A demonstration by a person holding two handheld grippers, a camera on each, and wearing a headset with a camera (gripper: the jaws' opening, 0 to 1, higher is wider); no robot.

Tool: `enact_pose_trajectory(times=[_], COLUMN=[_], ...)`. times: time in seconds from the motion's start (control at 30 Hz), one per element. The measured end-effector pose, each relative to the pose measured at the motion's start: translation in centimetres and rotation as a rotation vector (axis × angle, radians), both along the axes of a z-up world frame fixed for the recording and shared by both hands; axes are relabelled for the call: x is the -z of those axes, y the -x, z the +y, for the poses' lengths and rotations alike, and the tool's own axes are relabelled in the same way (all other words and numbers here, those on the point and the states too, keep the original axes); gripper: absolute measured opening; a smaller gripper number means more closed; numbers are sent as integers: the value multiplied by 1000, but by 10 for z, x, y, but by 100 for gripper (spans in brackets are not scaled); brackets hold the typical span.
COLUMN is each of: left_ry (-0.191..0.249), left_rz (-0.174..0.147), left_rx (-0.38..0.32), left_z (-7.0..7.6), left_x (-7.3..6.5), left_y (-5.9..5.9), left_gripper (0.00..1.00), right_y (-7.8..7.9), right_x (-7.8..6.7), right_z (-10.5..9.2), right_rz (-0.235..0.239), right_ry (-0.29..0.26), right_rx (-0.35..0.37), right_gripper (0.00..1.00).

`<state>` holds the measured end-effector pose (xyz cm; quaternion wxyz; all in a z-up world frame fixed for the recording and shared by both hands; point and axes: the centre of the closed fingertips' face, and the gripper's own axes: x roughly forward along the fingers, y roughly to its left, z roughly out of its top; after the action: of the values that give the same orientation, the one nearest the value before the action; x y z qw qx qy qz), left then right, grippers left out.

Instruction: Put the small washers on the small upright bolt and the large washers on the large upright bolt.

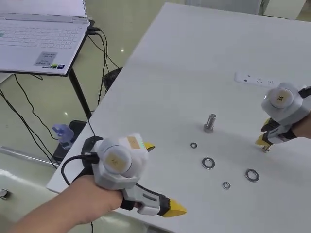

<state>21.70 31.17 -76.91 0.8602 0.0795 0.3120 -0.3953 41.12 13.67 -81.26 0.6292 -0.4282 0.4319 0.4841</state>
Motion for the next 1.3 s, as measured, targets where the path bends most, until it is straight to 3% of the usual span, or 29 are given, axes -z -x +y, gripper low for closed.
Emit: enact_pose_trajectory(times=[0.17, 0.27, 0.6, 1.0, 1.23, 1.3], left_ry=[2, 8, 11, 16, 15, 49], left_rz=[-2, -11, -16, -22, -15, -18], left_rx=[18, 26, 45, 50, 57, 38], left_z=[1, 0, 0, 3, 1, 0], left_x=[-2, -5, -7, -9, -8, -14], left_y=[6, 8, 12, 9, 11, 8], left_gripper=[99, 99, 98, 98, 97, 97], right_y=[12, 17, 50, 82, 99, 103], right_x=[-8, -11, -17, -11, 2, 8], right_z=[16, 21, 32, 38, 43, 44], right_rz=[7, -9, 4, 42, 68, 77], right_ry=[-23, -24, -57, -79, -83, -82], right_rx=[-25, -37, -51, -68, -72, -74], right_gripper=[28, 27, 28, 29, 29, 29])
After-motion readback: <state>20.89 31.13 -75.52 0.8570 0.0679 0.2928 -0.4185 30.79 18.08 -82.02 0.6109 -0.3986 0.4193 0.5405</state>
